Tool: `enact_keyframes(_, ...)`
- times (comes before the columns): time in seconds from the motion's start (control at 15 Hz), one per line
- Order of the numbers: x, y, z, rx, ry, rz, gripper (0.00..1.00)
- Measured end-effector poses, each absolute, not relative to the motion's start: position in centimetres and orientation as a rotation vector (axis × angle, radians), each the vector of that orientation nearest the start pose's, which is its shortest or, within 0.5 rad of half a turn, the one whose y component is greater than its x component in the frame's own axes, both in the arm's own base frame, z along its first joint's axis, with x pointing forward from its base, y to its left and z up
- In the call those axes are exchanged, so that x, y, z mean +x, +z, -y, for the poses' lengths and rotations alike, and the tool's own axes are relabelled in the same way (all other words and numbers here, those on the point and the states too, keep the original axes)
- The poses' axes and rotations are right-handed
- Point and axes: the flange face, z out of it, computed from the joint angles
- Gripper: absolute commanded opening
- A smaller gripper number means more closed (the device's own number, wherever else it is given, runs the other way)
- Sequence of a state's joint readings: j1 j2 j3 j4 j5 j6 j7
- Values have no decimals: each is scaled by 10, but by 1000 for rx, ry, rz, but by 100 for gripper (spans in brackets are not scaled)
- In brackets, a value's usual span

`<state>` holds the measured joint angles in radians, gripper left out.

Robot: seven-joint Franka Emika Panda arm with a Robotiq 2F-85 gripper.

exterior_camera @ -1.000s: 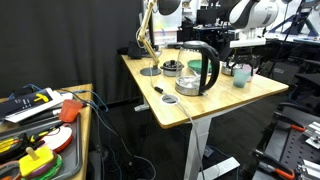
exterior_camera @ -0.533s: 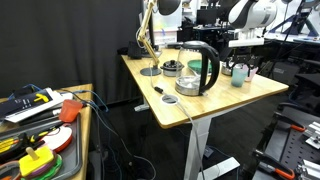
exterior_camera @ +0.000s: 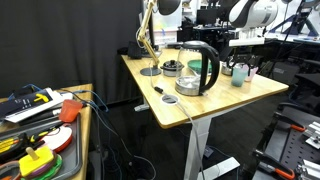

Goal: Pour the things in the blue cup onto the plate

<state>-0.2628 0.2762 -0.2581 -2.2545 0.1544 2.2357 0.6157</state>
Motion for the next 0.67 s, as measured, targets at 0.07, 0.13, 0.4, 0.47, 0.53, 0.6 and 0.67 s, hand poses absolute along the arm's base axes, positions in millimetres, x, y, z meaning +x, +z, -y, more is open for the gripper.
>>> enact_keyframes(0.07, 441, 228, 252, -2504, 429, -1804, 54)
enact_keyframes(0.13, 442, 233, 254, -2503, 414, -1802, 54)
enact_keyframes(0.4, 439, 268, 255, -2501, 393, -1766, 54)
enact_keyframes(0.47, 438, 277, 253, -2504, 412, -1749, 54)
enact_keyframes(0.53, 436, 286, 251, -2508, 440, -1731, 54)
enact_keyframes(0.6, 435, 294, 249, -2517, 476, -1714, 54)
enact_keyframes(0.67, 434, 303, 247, -2528, 521, -1695, 54)
